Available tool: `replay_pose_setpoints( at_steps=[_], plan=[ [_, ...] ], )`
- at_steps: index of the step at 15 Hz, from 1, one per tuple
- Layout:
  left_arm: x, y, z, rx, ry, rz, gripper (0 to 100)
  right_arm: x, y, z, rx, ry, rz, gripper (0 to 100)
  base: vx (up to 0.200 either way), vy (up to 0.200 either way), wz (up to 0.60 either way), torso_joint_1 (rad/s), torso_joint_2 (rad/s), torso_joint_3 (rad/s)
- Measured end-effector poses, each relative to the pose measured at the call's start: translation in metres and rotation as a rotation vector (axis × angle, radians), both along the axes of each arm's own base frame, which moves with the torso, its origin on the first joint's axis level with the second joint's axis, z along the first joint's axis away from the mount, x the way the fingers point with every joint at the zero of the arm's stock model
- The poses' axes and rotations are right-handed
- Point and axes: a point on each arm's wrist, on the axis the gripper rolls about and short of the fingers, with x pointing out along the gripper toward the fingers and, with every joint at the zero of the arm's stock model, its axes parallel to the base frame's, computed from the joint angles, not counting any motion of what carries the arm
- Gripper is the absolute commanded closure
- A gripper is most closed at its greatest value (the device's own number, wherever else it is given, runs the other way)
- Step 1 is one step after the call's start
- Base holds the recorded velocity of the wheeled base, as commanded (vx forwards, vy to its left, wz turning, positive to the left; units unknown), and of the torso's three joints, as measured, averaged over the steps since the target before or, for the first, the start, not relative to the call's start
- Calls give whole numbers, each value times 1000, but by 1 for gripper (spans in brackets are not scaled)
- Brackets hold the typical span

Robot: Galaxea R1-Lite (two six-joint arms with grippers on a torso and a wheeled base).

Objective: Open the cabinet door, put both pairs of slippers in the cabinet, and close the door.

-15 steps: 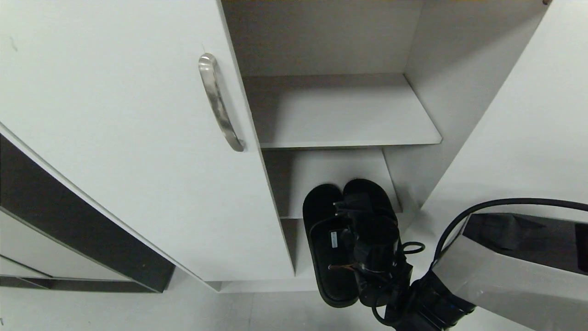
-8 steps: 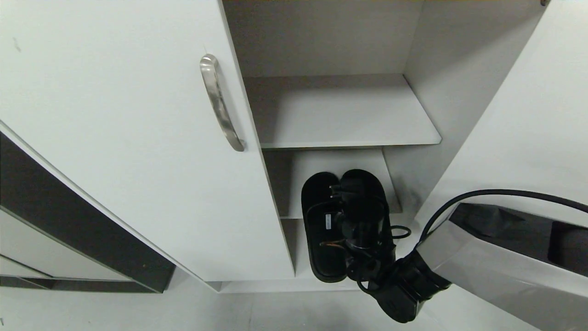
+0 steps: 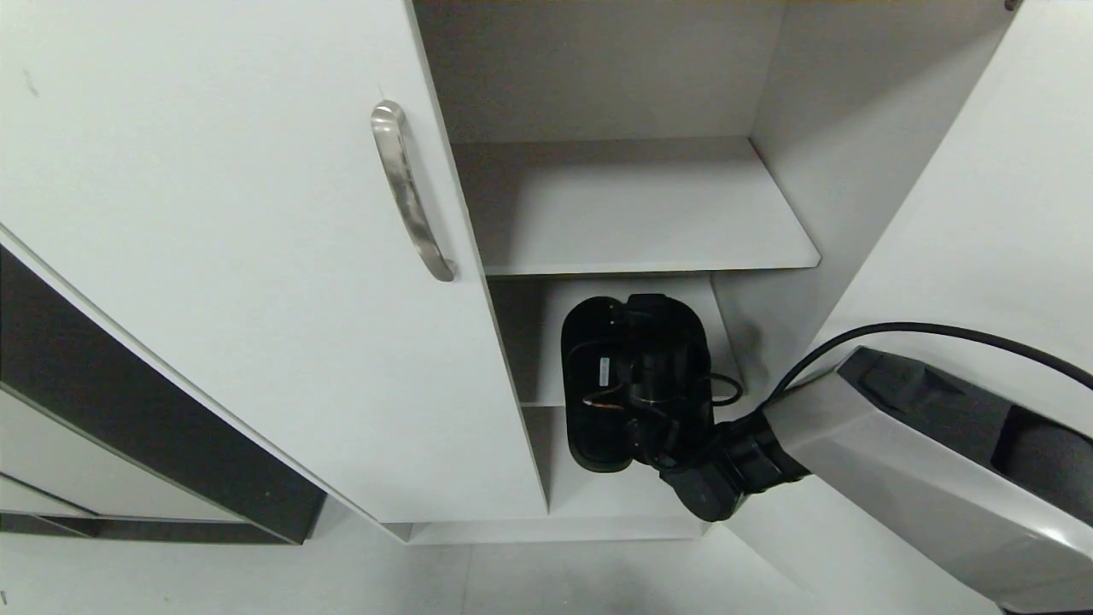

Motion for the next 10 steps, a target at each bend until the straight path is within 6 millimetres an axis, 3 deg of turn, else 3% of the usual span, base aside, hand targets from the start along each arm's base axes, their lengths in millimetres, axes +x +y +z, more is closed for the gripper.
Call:
replay_pose_setpoints(
  at_steps=[6, 10],
  plan=[
    [0, 0, 0, -1, 0, 0, 100, 26, -2, 8, -13, -29, -22, 100, 0, 0, 0, 0, 0, 0],
    [0, 0, 0, -1, 0, 1, 100, 33, 0, 15, -5, -39, -27, 100, 0, 0, 0, 0, 0, 0]
  ],
)
